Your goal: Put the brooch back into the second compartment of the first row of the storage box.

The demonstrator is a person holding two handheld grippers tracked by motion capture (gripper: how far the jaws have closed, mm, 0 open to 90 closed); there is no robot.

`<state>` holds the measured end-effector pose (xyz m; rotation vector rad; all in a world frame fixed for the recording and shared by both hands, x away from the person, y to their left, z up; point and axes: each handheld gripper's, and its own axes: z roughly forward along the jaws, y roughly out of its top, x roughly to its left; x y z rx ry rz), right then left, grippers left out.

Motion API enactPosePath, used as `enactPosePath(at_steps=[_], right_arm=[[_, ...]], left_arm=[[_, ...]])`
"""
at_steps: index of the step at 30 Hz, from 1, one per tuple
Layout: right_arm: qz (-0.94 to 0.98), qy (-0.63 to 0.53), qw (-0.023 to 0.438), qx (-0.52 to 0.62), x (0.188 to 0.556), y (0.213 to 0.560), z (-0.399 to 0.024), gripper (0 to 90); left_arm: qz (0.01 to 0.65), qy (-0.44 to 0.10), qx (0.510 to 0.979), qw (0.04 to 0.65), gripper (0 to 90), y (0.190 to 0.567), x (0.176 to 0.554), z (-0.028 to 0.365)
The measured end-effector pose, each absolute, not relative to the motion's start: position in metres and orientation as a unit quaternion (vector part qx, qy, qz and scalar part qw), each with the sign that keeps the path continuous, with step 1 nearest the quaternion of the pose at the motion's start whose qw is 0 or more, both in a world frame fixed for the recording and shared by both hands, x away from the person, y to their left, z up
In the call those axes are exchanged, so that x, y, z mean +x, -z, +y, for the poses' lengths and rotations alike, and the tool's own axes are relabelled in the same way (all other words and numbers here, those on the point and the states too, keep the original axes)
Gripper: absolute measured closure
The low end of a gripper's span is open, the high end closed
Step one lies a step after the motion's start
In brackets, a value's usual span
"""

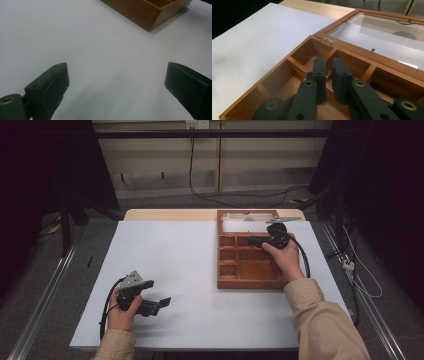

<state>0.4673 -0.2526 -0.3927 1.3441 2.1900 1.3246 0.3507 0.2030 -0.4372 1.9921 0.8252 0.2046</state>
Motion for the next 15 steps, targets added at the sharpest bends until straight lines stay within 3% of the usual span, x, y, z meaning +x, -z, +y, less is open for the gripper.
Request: enactPosePath(at_steps=[15], right_arm=[[0.754, -0.441, 0.137, 0.468, 0.482, 0.395, -0.246, 81.7]], left_arm=[[0.335, -0.083, 0.812, 0.47, 5.4, 0.437, 0.351, 0.203]])
